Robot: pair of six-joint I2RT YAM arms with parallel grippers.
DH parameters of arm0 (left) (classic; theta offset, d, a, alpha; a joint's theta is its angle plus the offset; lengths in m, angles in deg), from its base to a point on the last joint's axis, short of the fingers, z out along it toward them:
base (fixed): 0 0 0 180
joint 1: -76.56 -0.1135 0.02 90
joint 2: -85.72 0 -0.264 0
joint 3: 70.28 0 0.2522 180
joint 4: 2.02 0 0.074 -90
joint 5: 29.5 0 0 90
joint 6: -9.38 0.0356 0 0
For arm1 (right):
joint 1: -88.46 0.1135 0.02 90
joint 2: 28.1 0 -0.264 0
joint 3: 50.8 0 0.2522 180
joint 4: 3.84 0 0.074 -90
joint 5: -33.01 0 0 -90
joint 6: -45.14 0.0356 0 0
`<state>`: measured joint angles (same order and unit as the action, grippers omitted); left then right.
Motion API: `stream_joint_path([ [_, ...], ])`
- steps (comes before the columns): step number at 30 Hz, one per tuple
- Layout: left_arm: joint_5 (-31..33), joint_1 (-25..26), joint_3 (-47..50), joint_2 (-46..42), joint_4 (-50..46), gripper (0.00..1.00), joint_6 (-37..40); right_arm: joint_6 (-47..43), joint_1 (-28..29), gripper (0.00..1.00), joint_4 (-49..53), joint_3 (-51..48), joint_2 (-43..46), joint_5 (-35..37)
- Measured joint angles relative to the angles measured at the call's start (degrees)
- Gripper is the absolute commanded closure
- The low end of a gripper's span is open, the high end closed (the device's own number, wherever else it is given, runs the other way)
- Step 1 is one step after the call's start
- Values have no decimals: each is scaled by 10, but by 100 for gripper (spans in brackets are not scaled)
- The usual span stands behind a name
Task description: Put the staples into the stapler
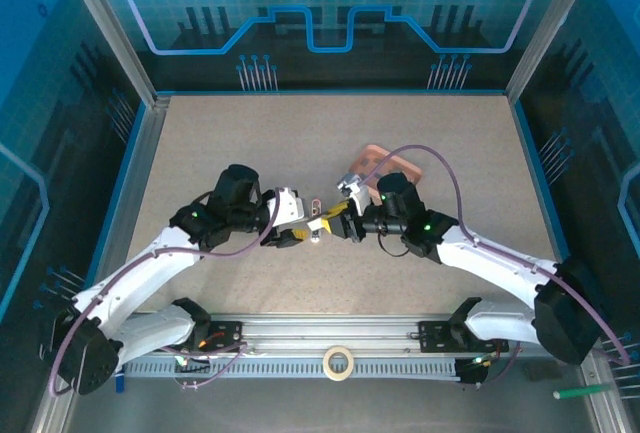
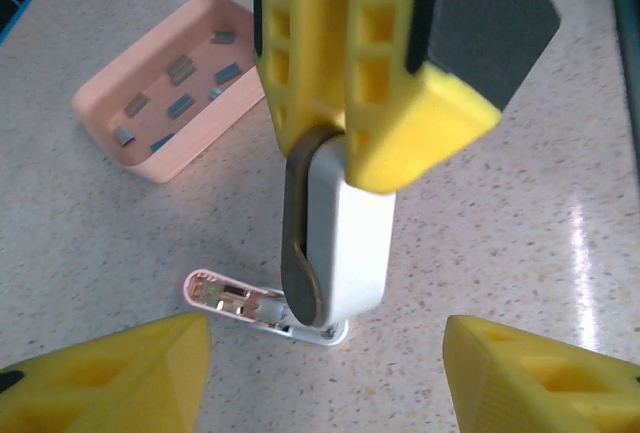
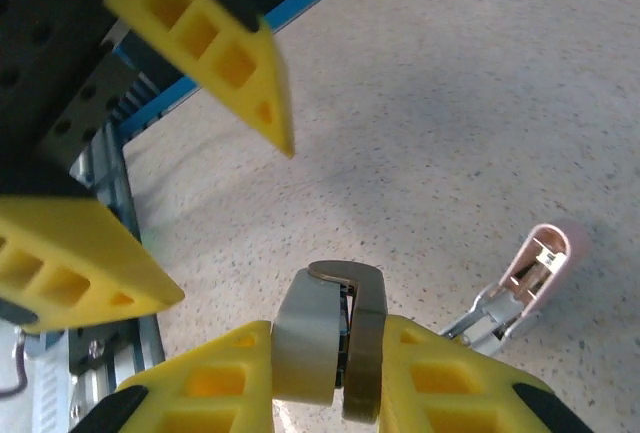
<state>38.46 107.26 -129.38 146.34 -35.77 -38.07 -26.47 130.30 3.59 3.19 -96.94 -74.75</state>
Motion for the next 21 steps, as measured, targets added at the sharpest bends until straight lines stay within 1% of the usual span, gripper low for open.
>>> stream_joint_path([
  [2,19,6,13,-2,19,36,0,48,17,78,-2,-1,6,39],
  [5,31,10,24,-2,38,37,0,102,41,78,-1,-1,9,77],
  [10,32,13,28,-1,57,41,0,159,51,78,8,-1,10,113],
  [15,32,15,28,-1,68,41,-1,190,52,78,11,-1,15,127],
  [21,27,16,28,15,72,42,-3,214,55,78,-6,-1,16,120],
])
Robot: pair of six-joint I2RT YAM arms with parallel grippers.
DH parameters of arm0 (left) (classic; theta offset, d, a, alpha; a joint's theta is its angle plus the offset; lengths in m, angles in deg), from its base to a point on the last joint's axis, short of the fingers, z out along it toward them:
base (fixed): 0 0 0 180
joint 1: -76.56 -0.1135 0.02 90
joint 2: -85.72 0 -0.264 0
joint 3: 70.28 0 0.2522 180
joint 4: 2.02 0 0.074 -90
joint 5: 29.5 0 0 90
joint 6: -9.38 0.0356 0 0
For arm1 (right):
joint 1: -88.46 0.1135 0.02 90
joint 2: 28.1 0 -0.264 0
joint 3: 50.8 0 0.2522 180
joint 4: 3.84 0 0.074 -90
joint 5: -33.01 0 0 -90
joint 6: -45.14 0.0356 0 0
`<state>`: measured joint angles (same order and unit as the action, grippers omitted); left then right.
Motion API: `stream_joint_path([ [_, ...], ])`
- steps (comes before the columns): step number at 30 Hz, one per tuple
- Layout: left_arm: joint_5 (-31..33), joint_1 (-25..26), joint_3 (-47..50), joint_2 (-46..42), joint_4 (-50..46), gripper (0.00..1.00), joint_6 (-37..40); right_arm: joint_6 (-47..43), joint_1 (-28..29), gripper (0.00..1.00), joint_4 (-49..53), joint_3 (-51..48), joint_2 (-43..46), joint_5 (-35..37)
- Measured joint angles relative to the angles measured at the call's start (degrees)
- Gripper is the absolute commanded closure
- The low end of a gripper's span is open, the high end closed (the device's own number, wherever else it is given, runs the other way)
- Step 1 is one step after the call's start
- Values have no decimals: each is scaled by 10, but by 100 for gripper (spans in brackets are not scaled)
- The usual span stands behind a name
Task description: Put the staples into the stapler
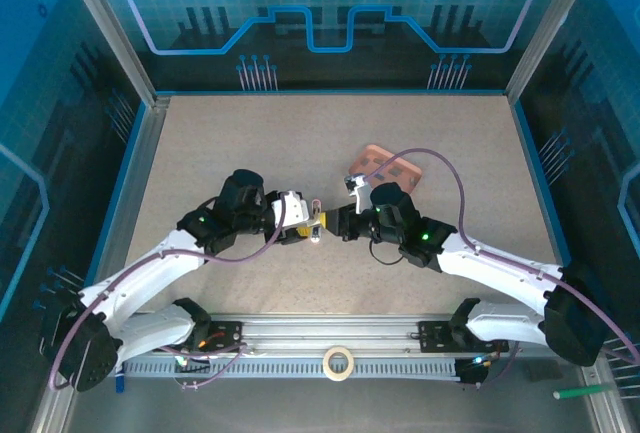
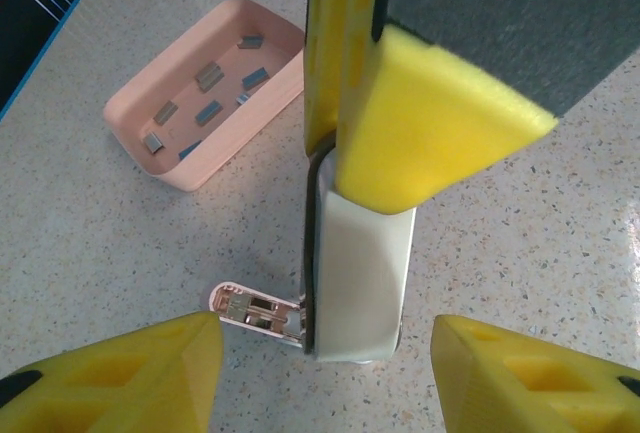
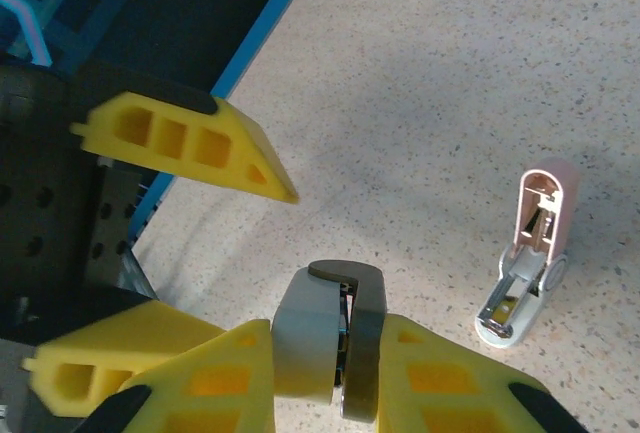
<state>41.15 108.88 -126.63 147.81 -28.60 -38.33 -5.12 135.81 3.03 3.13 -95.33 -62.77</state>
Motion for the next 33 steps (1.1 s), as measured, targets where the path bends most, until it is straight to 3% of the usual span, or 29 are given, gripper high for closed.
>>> stream_joint_path([
  [8,-6,1,0,9,3,55,-3,14,4,78,-39,0,-9,-35],
  [13,-17,2,0,9,1,78,-2,17,4,77,-47,0,-13,-40],
  [15,-20,2,0,9,-1,83,1,16,4,68,-47,0,-14,-39],
  [17,-26,2,0,9,-2,84,-2,-5,3,51,-47,-1,-13,-43],
  [26,-89,2,0,9,-21,86,0,-284,-18,46,-29,-49,94,-107],
  [33,-136,2,-1,9,-39,86,9,-494,-45,48,16,-49,96,-179],
])
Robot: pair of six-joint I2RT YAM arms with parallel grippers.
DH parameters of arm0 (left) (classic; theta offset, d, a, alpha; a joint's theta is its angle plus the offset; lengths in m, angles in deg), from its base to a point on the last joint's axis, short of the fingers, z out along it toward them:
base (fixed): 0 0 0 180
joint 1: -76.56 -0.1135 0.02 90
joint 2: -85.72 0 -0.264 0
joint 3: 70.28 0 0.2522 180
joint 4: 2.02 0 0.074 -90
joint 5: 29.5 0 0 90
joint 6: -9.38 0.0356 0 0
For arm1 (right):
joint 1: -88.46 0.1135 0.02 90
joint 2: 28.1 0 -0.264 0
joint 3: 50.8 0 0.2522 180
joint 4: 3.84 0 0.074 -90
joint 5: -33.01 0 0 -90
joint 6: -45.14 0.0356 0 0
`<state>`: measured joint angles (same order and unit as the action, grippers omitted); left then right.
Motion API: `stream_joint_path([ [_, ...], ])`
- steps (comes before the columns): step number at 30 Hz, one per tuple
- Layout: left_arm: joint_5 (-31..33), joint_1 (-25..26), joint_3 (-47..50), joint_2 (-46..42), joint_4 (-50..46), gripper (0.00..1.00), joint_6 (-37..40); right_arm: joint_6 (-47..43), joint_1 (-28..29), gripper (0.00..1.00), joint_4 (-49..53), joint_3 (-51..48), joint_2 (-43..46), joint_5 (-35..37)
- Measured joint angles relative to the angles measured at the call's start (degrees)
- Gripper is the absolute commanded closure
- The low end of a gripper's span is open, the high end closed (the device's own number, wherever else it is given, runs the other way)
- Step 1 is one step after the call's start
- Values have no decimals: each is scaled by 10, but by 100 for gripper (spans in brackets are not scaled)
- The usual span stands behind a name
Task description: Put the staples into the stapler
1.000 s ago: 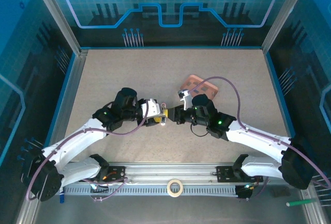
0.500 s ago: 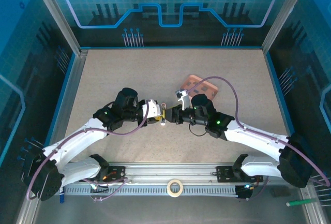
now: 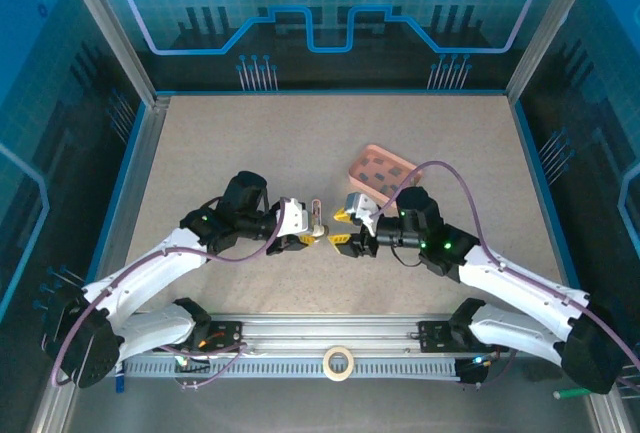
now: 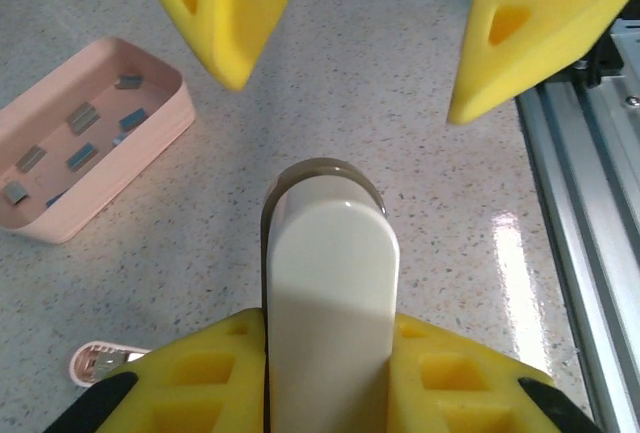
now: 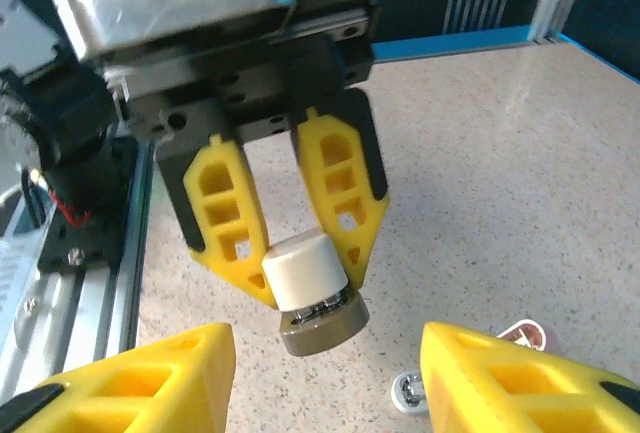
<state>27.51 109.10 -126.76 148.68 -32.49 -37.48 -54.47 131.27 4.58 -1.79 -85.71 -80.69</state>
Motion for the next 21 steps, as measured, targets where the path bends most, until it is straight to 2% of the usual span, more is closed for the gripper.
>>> stream_joint_path([
  [7,-21,0,-5,0,-9,87,5,-98,-1,50,24,24,-55,-53],
  [21,-44,0,-6,0,-10,87,5,-124,-1,64,-12,25,-71,-85],
])
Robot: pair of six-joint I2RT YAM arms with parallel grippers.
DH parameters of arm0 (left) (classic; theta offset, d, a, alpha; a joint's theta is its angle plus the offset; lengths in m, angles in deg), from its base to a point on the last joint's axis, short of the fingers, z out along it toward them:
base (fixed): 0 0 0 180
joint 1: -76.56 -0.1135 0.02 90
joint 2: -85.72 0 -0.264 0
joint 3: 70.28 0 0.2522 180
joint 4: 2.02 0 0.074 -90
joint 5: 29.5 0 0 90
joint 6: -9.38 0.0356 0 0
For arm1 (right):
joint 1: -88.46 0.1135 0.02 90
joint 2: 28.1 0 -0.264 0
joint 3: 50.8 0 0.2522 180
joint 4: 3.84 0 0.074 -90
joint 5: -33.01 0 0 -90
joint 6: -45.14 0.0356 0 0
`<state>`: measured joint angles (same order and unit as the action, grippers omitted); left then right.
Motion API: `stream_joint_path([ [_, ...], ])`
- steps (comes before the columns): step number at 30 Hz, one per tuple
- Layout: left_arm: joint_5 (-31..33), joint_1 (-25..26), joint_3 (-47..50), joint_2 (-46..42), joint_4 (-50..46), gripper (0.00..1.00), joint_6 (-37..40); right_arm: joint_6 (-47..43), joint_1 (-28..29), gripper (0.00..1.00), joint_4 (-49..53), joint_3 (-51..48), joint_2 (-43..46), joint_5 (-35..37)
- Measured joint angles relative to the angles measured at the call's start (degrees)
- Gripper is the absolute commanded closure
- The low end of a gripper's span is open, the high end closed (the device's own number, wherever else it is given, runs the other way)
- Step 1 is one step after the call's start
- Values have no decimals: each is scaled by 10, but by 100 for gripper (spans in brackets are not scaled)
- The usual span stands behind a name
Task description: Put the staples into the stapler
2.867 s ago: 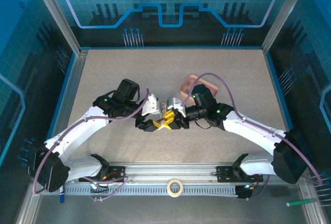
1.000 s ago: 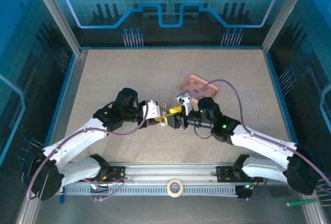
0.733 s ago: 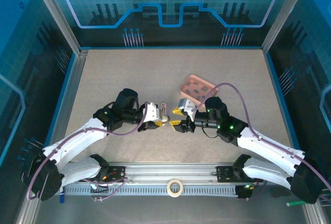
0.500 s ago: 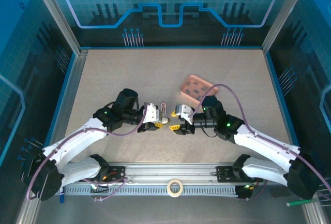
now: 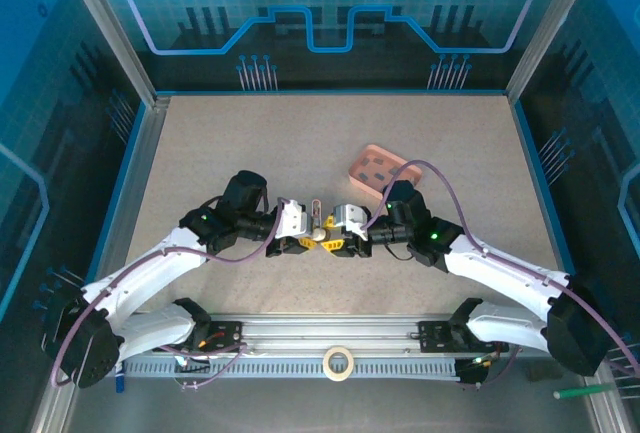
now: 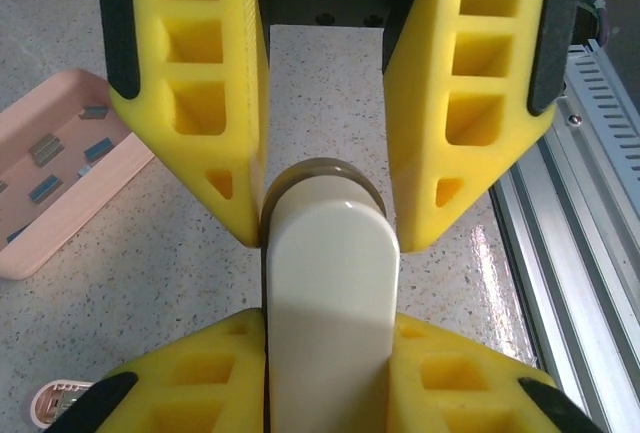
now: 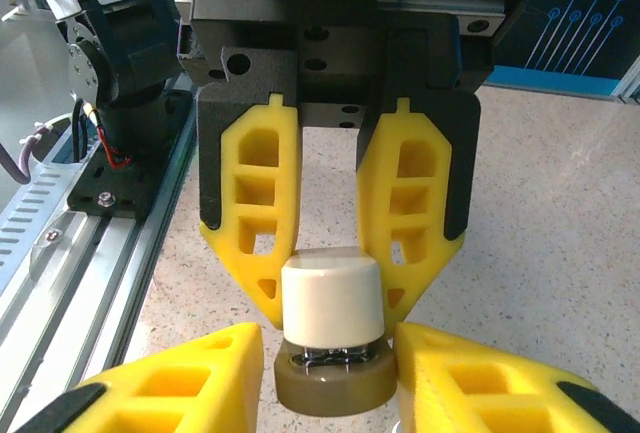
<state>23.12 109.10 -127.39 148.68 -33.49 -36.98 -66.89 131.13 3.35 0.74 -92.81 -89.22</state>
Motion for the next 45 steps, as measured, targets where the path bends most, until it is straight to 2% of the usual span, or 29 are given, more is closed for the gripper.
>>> stream_joint_path([
  [5,-2,0,0,0,-1,86,0,-9,0,71,-1,0,0,1],
  [9,-2,0,0,0,0,86,0,-16,-1,63,1,0,0,1],
  [20,-9,0,0,0,2,86,-2,-31,-1,63,9,0,0,3],
  [28,-10,0,0,0,0,85,-2,-42,-2,79,17,1,0,3],
  [30,-10,0,0,0,0,81,-2,-44,-3,83,19,1,0,2],
  [33,-10,0,0,0,0,60,-2,-45,-3,85,19,2,1,3],
  [35,-11,0,0,0,4,53,-8,-48,-3,85,23,2,3,7],
  [45,-15,0,0,-11,33,54,-17,-57,-3,85,66,2,2,34],
])
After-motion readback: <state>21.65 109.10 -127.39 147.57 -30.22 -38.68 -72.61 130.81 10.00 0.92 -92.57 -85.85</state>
